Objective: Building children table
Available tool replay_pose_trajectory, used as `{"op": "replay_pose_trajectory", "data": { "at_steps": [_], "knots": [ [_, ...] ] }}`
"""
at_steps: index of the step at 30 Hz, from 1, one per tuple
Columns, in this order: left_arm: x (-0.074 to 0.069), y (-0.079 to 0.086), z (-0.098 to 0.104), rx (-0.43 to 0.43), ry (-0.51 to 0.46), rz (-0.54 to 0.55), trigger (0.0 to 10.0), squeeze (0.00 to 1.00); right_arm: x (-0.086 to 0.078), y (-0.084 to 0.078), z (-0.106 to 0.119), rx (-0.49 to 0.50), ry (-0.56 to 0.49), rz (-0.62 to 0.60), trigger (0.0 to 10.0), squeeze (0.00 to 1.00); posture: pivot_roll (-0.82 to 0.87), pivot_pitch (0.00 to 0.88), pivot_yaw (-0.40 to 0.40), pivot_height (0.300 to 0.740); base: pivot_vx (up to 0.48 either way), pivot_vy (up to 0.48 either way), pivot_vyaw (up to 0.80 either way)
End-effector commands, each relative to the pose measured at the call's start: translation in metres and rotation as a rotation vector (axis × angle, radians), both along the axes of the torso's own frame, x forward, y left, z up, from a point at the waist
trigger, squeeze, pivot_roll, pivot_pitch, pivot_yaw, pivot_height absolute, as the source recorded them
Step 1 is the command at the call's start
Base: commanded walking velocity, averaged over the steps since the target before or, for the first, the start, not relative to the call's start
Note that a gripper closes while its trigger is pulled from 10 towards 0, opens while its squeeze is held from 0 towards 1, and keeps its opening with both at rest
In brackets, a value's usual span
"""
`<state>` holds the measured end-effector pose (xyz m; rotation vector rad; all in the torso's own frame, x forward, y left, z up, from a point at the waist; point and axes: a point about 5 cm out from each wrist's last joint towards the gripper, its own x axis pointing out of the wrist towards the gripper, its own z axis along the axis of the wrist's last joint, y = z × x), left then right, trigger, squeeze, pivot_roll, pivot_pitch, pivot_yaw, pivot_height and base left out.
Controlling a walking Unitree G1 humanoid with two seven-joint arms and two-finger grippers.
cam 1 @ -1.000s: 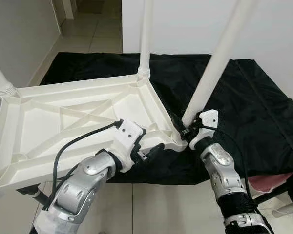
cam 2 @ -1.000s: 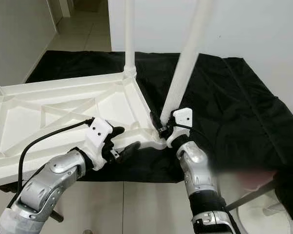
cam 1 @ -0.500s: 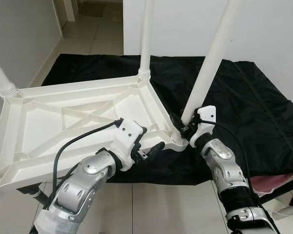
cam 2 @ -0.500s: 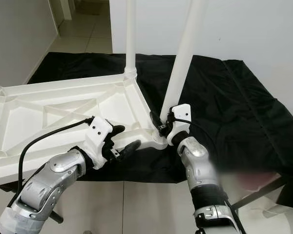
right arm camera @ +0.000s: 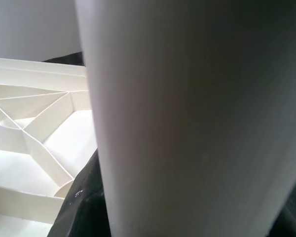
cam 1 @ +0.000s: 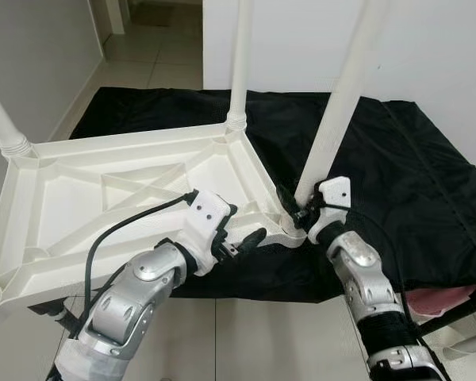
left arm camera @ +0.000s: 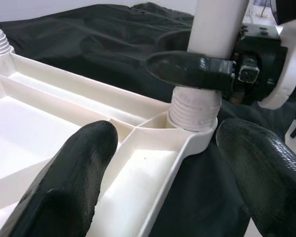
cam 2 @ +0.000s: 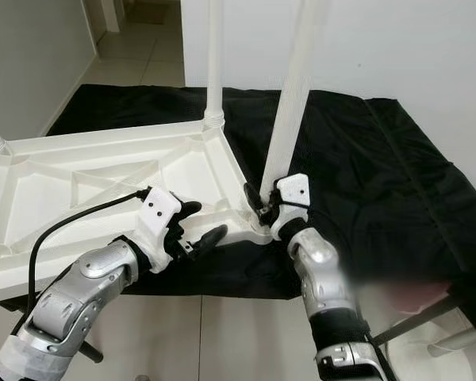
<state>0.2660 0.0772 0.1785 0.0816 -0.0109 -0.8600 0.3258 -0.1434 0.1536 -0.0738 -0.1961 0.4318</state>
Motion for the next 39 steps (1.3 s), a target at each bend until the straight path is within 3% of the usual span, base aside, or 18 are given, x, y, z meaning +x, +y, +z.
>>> {"op": "replay_pose_trajectory", "data": {
  "at_steps": [1, 2, 3, 10, 14, 18, 19, 20, 23, 30, 31, 39],
  "knots": [
    [-0.001, -0.002, 0.003, -0.016, 0.002, -0.054, 10.0, 0.03, -0.002, -0.003, -0.012, -0.004, 0.068, 0.0, 10.0, 0.0, 0.02, 0.043, -0.03, 0.74, 0.0, 0.0, 0.0],
    [-0.001, -0.001, 0.005, -0.037, 0.012, -0.063, 10.0, 0.29, -0.001, -0.002, -0.008, -0.004, 0.063, 0.011, 10.0, 0.0, 0.02, 0.045, -0.029, 0.74, 0.0, 0.0, 0.0],
    [-0.002, 0.0, 0.007, -0.064, 0.027, -0.089, 10.0, 1.0, -0.001, -0.002, -0.003, -0.003, 0.061, 0.03, 10.0, 0.0, 0.02, 0.045, -0.029, 0.74, 0.0, 0.0, 0.0],
    [-0.001, 0.001, 0.016, -0.089, 0.021, -0.124, 10.0, 1.0, 0.0, 0.0, 0.011, -0.033, 0.044, 0.102, 10.0, 0.0, 0.02, 0.05, -0.029, 0.74, 0.0, 0.0, 0.0],
    [0.007, -0.003, 0.04, -0.103, -0.057, -0.155, 10.0, 1.0, 0.006, 0.001, 0.029, -0.073, 0.012, 0.194, 10.0, 0.0, 0.02, 0.049, -0.031, 0.74, 0.0, 0.0, 0.0],
    [0.011, -0.004, 0.05, -0.113, -0.09, -0.163, 10.0, 1.0, 0.007, 0.001, 0.036, -0.086, 0.004, 0.228, 10.0, 0.0, 0.02, 0.046, -0.032, 0.74, 0.0, 0.0, 0.0],
    [0.013, -0.006, 0.059, -0.145, -0.105, -0.179, 10.0, 0.6, 0.008, 0.001, 0.04, -0.086, 0.007, 0.255, 10.0, 0.0, 0.02, 0.042, -0.034, 0.74, 0.0, 0.0, 0.0],
    [0.014, -0.008, 0.069, -0.179, -0.122, -0.2, 10.0, 0.0, 0.009, 0.001, 0.044, -0.095, 0.013, 0.282, 10.0, 0.0, 0.02, 0.039, -0.035, 0.74, 0.0, 0.0, 0.0],
    [0.014, -0.011, 0.09, -0.242, -0.156, -0.257, 10.0, 0.0, 0.01, -0.001, 0.048, -0.133, 0.036, 0.342, 10.0, 0.0, 0.01, 0.032, -0.038, 0.74, 0.0, 0.0, 0.0],
    [0.013, -0.015, 0.1, -0.279, -0.162, -0.322, 10.0, 0.0, 0.008, -0.001, 0.047, -0.178, 0.08, 0.423, 10.0, 0.0, 0.01, 0.03, -0.041, 0.74, 0.0, 0.0, 0.0],
    [0.01, -0.018, 0.107, -0.321, -0.152, -0.373, 10.0, 0.0, 0.005, 0.001, 0.045, -0.206, 0.104, 0.477, 10.0, 0.0, 0.0, 0.029, -0.042, 0.74, 0.0, 0.0, 0.0],
    [0.009, -0.026, 0.109, -0.294, -0.158, -0.414, 10.0, 0.0, -0.001, 0.003, 0.042, -0.269, 0.133, 0.567, 10.0, 0.0, 0.0, 0.028, -0.043, 0.74, 0.0, 0.0, 0.0]
  ]
}}
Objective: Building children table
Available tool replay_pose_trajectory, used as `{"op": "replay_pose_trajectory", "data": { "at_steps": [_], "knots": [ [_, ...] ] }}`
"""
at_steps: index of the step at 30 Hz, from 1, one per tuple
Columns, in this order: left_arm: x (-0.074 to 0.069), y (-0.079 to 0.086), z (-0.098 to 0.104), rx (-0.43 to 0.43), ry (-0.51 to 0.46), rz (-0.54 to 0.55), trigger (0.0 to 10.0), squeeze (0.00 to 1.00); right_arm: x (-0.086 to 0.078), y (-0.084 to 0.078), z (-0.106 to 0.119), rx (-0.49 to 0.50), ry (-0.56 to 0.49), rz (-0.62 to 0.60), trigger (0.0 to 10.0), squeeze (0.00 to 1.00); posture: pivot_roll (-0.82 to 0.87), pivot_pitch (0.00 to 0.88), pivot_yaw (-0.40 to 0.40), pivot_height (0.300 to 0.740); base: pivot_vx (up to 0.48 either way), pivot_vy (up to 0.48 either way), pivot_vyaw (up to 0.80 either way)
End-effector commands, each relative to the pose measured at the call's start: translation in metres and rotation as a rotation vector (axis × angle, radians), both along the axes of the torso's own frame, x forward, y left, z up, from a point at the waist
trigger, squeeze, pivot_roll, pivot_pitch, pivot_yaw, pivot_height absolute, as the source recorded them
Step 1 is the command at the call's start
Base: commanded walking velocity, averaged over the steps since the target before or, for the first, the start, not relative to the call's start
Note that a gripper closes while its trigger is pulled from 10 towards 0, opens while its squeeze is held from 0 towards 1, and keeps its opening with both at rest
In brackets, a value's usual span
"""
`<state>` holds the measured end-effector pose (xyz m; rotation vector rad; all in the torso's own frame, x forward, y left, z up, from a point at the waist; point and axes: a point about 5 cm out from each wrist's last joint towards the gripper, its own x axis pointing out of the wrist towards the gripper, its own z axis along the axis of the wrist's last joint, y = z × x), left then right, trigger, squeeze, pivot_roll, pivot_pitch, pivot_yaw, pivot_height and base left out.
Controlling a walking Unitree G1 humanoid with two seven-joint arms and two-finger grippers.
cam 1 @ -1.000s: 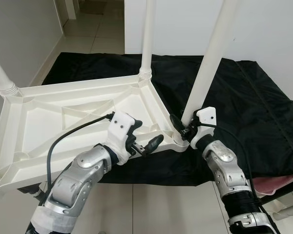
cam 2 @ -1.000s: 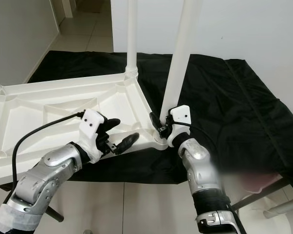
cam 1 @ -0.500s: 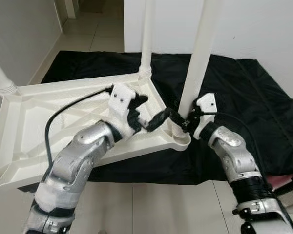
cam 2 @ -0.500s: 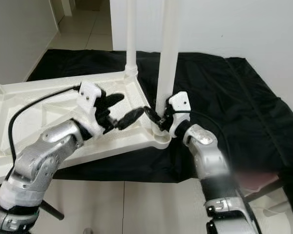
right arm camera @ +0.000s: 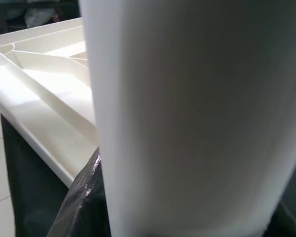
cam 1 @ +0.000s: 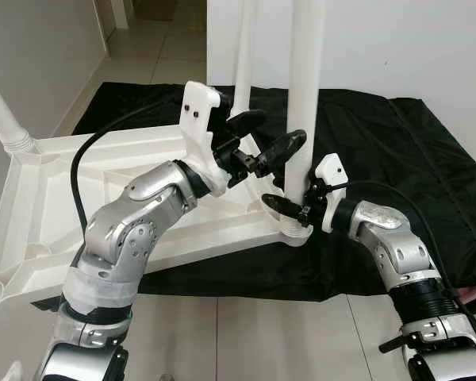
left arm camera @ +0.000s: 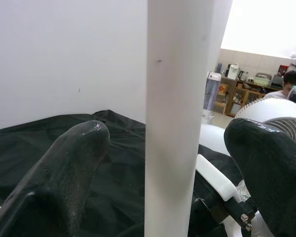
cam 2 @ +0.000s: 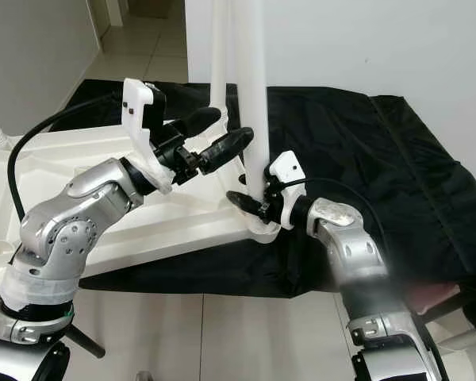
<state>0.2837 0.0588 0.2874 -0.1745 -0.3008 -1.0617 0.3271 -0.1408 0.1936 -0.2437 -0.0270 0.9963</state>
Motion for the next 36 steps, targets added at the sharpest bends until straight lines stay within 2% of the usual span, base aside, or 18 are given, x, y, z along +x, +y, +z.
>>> {"op": "replay_pose_trajectory", "data": {
  "at_steps": [1, 7, 13, 19, 20, 22, 23, 36],
  "knots": [
    [-0.009, -0.008, 0.0, 0.047, -0.052, -0.182, 10.0, 0.0, -0.003, 0.001, 0.002, -0.014, 0.001, 0.028, 10.0, 0.0, 0.0, 0.028, -0.043, 0.74, 0.0, 0.0, 0.0],
    [-0.008, -0.019, -0.003, 0.093, -0.061, -0.215, 10.0, 0.0, -0.013, 0.005, -0.002, -0.07, 0.062, 0.148, 10.0, 0.0, 0.0, 0.026, -0.039, 0.74, 0.0, 0.0, 0.0],
    [-0.012, -0.029, -0.004, 0.106, -0.064, -0.256, 10.0, 0.0, -0.018, 0.005, -0.006, -0.107, 0.084, 0.202, 10.0, 0.0, 0.0, 0.022, -0.036, 0.74, 0.0, 0.0, 0.0],
    [-0.014, -0.031, -0.004, 0.103, -0.054, -0.296, 10.0, 0.0, -0.021, 0.004, -0.008, -0.12, 0.099, 0.22, 10.0, 0.0, 0.0, 0.022, -0.031, 0.74, 0.0, 0.0, 0.0],
    [-0.014, -0.031, -0.003, 0.091, -0.038, -0.314, 0.3, 0.0, -0.021, 0.003, -0.011, -0.129, 0.108, 0.217, 10.0, 0.0, 0.0, 0.02, -0.03, 0.74, 0.0, 0.0, 0.0],
    [-0.014, -0.031, -0.003, 0.088, -0.036, -0.316, 0.3, 0.0, -0.021, 0.003, -0.011, -0.132, 0.109, 0.216, 10.0, 0.0, 0.0, 0.02, -0.03, 0.74, 0.0, 0.0, 0.0],
    [-0.014, -0.031, -0.004, 0.089, -0.032, -0.326, 0.0, 0.0, -0.021, 0.003, -0.012, -0.128, 0.112, 0.214, 10.0, 0.0, 0.0, 0.019, -0.027, 0.74, 0.0, 0.0, 0.0],
    [-0.013, -0.029, -0.001, 0.098, -0.033, -0.315, 0.0, 0.0, -0.021, 0.006, -0.014, -0.119, 0.129, 0.212, 10.0, 0.0, 0.01, 0.016, -0.017, 0.74, 0.0, 0.0, 0.0]
  ]
}}
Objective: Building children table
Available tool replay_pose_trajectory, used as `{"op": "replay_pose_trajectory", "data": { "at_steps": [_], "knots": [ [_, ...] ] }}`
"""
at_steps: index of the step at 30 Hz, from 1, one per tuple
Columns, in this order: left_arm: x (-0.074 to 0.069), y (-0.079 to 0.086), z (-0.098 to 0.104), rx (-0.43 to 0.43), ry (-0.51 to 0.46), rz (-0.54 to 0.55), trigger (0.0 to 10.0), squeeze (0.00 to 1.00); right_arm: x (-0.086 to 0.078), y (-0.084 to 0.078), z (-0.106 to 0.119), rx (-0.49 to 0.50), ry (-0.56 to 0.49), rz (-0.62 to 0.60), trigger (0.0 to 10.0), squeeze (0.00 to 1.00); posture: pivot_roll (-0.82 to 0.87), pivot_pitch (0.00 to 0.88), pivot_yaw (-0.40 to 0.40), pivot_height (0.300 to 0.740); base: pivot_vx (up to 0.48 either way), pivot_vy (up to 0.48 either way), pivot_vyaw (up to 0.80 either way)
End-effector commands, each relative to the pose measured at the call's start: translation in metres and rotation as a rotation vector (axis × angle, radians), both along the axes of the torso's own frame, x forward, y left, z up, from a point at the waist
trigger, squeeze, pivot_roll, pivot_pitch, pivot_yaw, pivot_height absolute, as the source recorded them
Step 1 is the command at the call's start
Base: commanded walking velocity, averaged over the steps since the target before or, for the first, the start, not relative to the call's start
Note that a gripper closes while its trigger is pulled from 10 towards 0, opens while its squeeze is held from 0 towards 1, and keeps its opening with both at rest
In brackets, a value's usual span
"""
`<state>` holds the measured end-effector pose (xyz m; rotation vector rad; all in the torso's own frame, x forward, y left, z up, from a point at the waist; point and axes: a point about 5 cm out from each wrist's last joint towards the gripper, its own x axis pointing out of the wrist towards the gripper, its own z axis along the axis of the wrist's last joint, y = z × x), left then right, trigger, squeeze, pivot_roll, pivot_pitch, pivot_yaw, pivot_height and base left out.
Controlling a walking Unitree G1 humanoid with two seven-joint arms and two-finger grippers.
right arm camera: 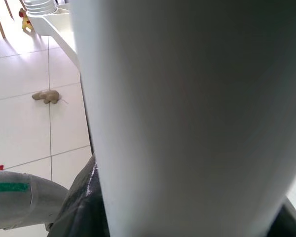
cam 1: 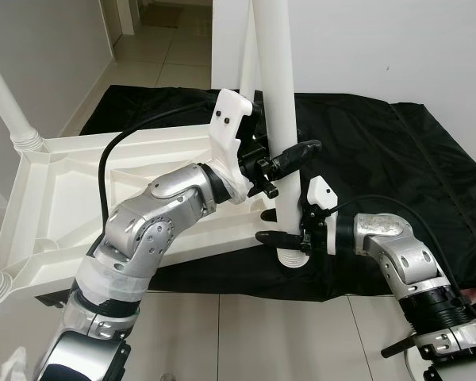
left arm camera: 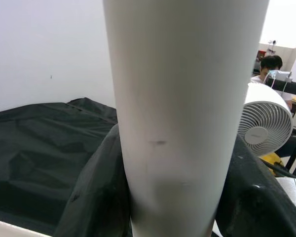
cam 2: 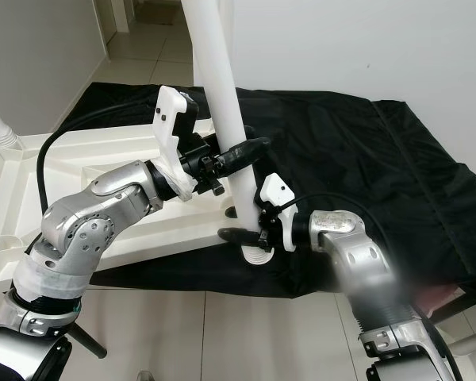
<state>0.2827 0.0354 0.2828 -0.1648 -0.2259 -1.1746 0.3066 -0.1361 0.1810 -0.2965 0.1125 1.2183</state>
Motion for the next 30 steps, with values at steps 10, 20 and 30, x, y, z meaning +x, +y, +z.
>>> {"op": "replay_pose_trajectory", "data": {
  "at_steps": [10, 20, 30],
  "knots": [
    [0.01, -0.003, 0.026, 0.048, -0.055, 0.006, 10.0, 0.0, 0.009, 0.0, 0.011, 0.07, -0.049, -0.081, 10.0, 1.0, 0.01, 0.02, -0.012, 0.74, 0.0, 0.0, 0.0],
    [0.035, 0.0, 0.049, 0.05, 0.016, 0.234, 10.0, 0.0, 0.03, 0.004, 0.029, 0.184, -0.174, -0.319, 10.0, 0.0, 0.01, 0.023, -0.007, 0.74, 0.0, 0.0, 0.0],
    [0.05, -0.008, 0.052, 0.054, 0.04, 0.406, 10.0, 0.0, 0.042, 0.03, 0.027, 0.257, -0.255, -0.598, 10.0, 0.0, 0.0, 0.017, -0.01, 0.74, 0.0, 0.0, 0.0]
  ]
}}
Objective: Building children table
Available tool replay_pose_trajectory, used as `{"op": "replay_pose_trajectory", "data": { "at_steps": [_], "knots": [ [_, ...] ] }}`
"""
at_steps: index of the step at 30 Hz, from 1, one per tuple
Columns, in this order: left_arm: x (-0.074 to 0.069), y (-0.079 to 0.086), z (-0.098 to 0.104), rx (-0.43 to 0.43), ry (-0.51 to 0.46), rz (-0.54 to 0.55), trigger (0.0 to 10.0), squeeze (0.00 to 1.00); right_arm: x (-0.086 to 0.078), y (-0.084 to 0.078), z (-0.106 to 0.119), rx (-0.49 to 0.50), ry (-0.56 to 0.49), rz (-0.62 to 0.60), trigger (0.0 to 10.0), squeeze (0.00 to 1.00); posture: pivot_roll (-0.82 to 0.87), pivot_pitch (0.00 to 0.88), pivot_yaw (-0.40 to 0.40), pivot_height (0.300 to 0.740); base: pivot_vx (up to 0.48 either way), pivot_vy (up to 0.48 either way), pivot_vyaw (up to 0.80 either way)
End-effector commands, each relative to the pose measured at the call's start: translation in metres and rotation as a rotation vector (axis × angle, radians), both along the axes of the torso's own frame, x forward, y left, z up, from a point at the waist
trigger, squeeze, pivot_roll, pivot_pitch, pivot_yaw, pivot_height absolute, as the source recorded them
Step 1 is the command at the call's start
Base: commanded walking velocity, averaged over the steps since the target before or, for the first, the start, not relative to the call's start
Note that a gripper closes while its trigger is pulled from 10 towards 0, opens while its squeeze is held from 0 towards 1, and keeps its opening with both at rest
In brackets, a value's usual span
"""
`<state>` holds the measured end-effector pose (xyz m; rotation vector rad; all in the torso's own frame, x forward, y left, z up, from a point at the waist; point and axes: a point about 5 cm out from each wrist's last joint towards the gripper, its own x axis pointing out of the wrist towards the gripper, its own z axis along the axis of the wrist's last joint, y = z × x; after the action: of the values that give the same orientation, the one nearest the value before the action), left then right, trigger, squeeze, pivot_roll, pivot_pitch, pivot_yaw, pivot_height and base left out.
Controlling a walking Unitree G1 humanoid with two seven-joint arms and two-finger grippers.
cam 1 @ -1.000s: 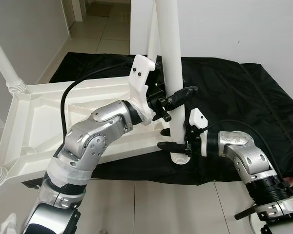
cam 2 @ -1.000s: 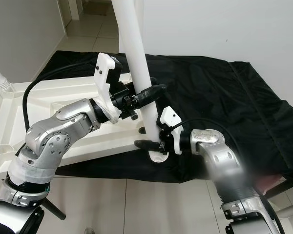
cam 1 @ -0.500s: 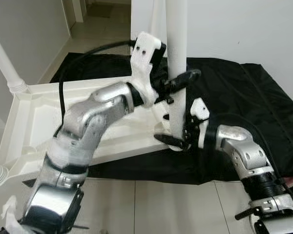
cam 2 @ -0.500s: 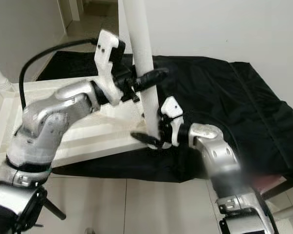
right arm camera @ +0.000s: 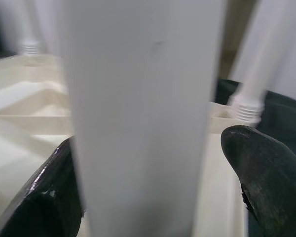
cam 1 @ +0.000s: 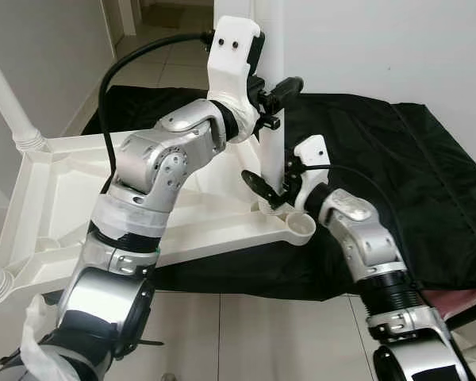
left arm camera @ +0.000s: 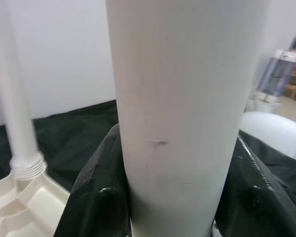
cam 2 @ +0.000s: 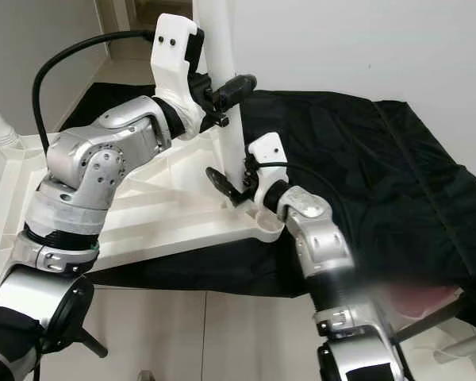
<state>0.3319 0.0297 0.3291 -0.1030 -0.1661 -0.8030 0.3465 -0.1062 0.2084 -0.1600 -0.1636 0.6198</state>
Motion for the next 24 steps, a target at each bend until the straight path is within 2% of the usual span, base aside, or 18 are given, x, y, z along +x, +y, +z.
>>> {"op": "replay_pose_trajectory", "data": {
  "at_steps": [1, 4, 12, 22, 23, 24],
  "knots": [
    [0.001, -0.004, 0.005, 0.002, -0.01, 0.04, 10.0, 0.0, 0.002, 0.002, -0.001, 0.0, -0.014, -0.055, 10.0, 0.0, 0.0, 0.017, -0.01, 0.74, 0.0, 0.0, 0.0],
    [0.004, -0.007, 0.008, -0.007, -0.018, 0.096, 10.0, 0.0, 0.003, 0.014, -0.004, 0.028, -0.019, -0.139, 10.0, 0.0, 0.01, 0.012, -0.015, 0.74, 0.0, 0.0, 0.0],
    [0.001, -0.015, 0.01, -0.007, -0.039, 0.127, 10.0, 0.0, 0.004, 0.033, -0.007, 0.033, -0.014, -0.214, 10.0, 0.0, 0.0, 0.008, -0.019, 0.74, 0.0, 0.0, 0.0],
    [0.0, -0.024, 0.01, 0.012, -0.057, 0.132, 10.0, 0.0, 0.005, 0.037, -0.002, 0.046, -0.025, -0.252, 10.0, 0.0, 0.01, 0.011, -0.025, 0.74, 0.0, 0.0, 0.0],
    [0.0, -0.024, 0.01, 0.013, -0.058, 0.133, 10.0, 0.0, 0.005, 0.037, -0.003, 0.045, -0.024, -0.255, 9.5, 0.0, 0.01, 0.011, -0.025, 0.74, 0.0, 0.0, 0.0],
    [0.0, -0.024, 0.01, 0.013, -0.058, 0.133, 10.0, 0.0, 0.005, 0.037, -0.003, 0.045, -0.024, -0.255, 9.5, 0.0, 0.01, 0.011, -0.025, 0.74, 0.0, 0.0, 0.0]
  ]
}}
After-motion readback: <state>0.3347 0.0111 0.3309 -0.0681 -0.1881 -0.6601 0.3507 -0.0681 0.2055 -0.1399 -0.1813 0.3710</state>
